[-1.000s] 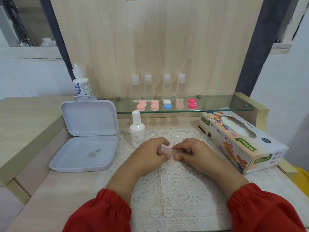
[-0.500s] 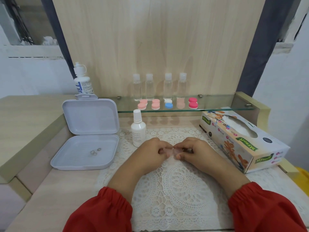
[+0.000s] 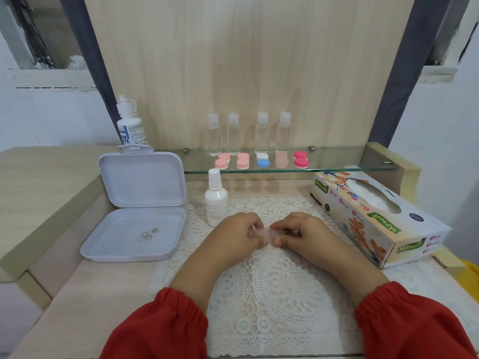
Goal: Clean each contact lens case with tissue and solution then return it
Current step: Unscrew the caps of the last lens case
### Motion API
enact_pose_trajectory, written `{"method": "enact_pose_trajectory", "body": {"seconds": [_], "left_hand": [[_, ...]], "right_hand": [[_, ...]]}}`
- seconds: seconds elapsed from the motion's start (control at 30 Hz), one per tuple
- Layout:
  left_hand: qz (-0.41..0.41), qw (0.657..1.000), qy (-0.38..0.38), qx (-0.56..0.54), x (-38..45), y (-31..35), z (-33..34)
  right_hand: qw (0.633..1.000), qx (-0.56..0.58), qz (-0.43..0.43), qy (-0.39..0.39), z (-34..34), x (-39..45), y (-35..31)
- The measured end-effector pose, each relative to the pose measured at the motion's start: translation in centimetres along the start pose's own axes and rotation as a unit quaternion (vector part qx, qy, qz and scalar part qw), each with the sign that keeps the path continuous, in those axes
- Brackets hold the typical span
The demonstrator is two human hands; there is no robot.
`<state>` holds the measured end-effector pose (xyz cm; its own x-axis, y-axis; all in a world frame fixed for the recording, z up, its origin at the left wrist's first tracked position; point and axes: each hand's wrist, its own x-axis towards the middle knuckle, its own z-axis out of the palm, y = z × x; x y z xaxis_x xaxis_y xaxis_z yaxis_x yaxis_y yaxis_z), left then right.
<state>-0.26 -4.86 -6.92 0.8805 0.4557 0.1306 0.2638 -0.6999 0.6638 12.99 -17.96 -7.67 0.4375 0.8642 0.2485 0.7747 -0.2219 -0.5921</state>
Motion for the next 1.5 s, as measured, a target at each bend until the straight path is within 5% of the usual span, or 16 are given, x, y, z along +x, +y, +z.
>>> {"method": "enact_pose_trajectory", "body": {"seconds": [1.5], "left_hand": [[-0.004, 0.998, -0.027, -0.062, 0.1, -1.2, -0.5]], "right_hand": [[1.0, 0.005, 0.011, -0.009, -0.2, 0.0, 0.0]]}}
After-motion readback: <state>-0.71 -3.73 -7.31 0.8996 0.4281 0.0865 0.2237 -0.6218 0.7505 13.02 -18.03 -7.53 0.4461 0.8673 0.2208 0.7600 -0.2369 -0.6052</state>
